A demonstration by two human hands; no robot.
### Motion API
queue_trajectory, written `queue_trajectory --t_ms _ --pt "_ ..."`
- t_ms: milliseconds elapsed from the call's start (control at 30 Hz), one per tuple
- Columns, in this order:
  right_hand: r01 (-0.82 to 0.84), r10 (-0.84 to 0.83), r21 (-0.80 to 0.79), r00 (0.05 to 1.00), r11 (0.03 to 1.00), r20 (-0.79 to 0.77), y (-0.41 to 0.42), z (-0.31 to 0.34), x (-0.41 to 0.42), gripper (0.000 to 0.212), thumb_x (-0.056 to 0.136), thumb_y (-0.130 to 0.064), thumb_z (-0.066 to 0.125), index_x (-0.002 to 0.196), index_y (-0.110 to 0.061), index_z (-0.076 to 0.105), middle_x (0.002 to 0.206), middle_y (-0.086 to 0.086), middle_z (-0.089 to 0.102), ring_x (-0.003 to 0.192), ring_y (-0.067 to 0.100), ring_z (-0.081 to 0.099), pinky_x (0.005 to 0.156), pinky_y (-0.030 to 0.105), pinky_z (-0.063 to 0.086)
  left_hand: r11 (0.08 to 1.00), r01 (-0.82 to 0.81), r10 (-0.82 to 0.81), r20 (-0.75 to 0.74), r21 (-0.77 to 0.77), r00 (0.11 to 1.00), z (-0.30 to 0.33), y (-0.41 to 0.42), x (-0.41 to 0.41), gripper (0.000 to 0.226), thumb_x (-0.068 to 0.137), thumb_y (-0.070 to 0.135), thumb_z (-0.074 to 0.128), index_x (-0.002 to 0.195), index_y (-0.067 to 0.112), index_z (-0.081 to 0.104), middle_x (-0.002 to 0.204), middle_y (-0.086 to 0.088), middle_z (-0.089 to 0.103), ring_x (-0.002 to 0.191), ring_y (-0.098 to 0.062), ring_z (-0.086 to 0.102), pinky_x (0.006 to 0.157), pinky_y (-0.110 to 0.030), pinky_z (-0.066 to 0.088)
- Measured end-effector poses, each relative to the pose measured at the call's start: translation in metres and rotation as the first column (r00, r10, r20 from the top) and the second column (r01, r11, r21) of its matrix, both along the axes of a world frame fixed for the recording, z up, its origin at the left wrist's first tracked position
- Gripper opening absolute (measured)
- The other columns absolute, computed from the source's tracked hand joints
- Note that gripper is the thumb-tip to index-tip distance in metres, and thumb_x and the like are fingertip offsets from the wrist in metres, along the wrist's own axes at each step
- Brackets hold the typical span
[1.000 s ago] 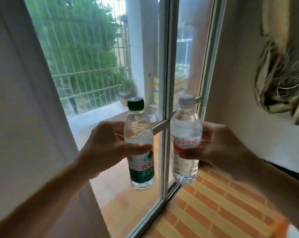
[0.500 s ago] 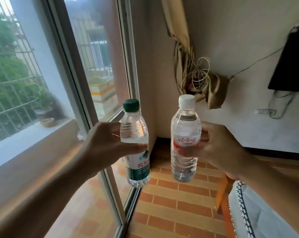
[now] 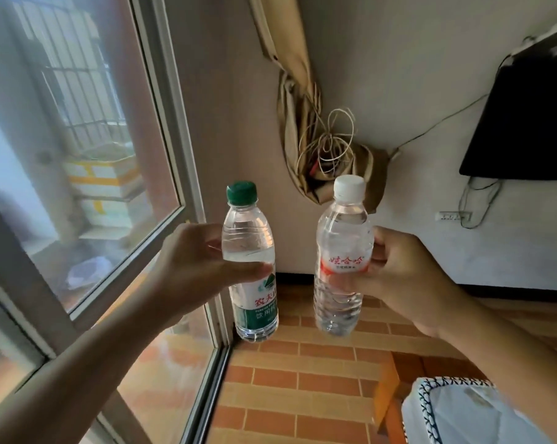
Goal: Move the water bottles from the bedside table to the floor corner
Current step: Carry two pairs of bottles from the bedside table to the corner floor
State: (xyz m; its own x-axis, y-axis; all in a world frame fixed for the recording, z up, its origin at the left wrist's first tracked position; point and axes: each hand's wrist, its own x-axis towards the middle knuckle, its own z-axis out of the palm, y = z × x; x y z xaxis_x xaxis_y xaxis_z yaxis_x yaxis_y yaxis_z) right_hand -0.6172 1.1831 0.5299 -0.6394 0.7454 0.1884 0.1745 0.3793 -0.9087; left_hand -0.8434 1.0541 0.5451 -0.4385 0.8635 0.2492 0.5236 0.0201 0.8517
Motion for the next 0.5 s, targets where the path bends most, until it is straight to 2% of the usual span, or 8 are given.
queue_trajectory --t_ms 100,200,400,500 --pt "0.029 -0.029 0.015 1.0 0.999 0.01 0.046 -0.005 -0.033 0.054 0.064 -0.019 0.089 0.112 -0.028 0.067 0.104 -0.012 0.078 0.1 0.005 0.072 0.09 0.032 0.058 0.999 0.032 -0.032 -0.015 -0.011 0.999 -0.007 0.052 -0.034 0.036 0.053 0.03 0.091 0.085 0.039 0.077 0.082 0.012 0.079 0.079 -0.008 0.076 0.081 -0.047 0.06" --pt "0.063 -0.064 0.028 0.998 0.998 0.009 0.09 -0.011 -0.068 0.059 0.064 -0.021 0.09 0.117 -0.028 0.065 0.108 -0.011 0.077 0.104 0.006 0.071 0.094 0.036 0.058 0.997 0.076 -0.077 -0.028 -0.027 0.997 -0.013 0.106 -0.073 0.044 0.043 0.045 0.086 0.086 0.041 0.076 0.083 0.015 0.079 0.079 -0.005 0.075 0.081 -0.045 0.06" --pt "0.1 -0.101 0.016 0.995 0.995 0.021 0.179 -0.013 -0.131 0.055 0.066 -0.016 0.09 0.115 -0.025 0.066 0.106 -0.012 0.077 0.099 0.001 0.072 0.087 0.025 0.057 0.993 0.098 -0.104 -0.096 -0.057 0.99 -0.012 0.209 -0.141 0.053 0.042 0.055 0.079 0.091 0.036 0.076 0.085 0.015 0.079 0.081 -0.003 0.074 0.08 -0.041 0.061" --pt "0.12 -0.12 0.005 0.993 0.993 0.018 0.221 -0.016 -0.154 0.057 0.066 -0.016 0.09 0.117 -0.025 0.066 0.107 -0.013 0.077 0.1 0.0 0.071 0.083 0.022 0.056 0.992 0.096 -0.103 -0.077 -0.084 0.992 -0.011 0.256 -0.167 0.054 0.041 0.054 0.08 0.092 0.035 0.076 0.086 0.014 0.079 0.083 -0.005 0.075 0.081 -0.041 0.061"
